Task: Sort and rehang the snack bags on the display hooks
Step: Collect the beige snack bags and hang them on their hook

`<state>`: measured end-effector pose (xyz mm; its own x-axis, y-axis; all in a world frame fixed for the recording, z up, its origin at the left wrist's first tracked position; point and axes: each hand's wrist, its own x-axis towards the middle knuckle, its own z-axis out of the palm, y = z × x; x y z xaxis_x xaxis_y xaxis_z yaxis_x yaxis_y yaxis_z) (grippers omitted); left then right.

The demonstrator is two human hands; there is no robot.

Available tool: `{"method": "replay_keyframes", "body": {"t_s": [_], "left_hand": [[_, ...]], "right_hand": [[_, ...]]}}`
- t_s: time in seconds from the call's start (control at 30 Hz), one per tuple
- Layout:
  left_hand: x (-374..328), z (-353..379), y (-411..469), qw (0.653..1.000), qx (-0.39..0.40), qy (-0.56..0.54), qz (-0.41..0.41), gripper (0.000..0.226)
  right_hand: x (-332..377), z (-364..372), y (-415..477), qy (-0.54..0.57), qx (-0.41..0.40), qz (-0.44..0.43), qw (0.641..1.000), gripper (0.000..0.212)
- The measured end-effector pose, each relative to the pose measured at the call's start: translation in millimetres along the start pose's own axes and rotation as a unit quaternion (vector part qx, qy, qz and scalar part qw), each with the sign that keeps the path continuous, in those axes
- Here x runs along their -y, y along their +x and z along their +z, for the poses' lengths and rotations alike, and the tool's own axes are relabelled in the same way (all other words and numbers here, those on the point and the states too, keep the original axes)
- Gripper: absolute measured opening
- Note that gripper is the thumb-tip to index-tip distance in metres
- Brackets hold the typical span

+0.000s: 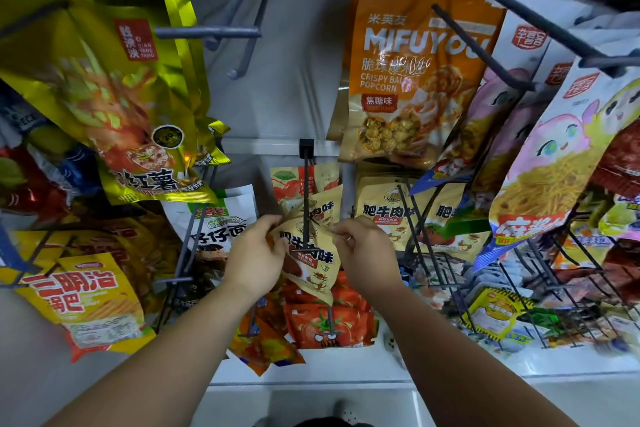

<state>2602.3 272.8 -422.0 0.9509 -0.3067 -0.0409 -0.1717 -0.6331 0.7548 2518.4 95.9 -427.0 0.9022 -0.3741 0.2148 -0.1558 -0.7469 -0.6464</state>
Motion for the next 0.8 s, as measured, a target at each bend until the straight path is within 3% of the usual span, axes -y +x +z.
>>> {"method": "replay_keyframes", "body": {"t_s": [0.23, 0.3, 0.47, 0.8], "left_hand": [[-1.5, 0.3, 9.6, 1.000, -0.012, 0.024, 0.014, 0.011], [-1.2, -1.3, 7.8, 1.000, -0.012, 0.019, 0.016, 0.018], [9.4, -4.4, -0.1, 0.999, -0.008, -0.040, 0.021, 0.016], [11.3, -9.7, -23.8, 0.989, 0.033, -0.142, 0.006, 0.024]], "right_hand": [[3.9, -10.6, 2.2, 0.042, 0.029, 0.060, 0.997, 0.007], [2.0, -10.6, 5.6, 0.064, 0.037, 0.092, 0.993, 0.005], [4.3, -9.5, 6.1, 0.111, 0.056, 0.126, 0.984, 0.022], [6.0, -2.0, -16.4, 0.127, 0.005, 0.111, 0.986, 0.007]]}}
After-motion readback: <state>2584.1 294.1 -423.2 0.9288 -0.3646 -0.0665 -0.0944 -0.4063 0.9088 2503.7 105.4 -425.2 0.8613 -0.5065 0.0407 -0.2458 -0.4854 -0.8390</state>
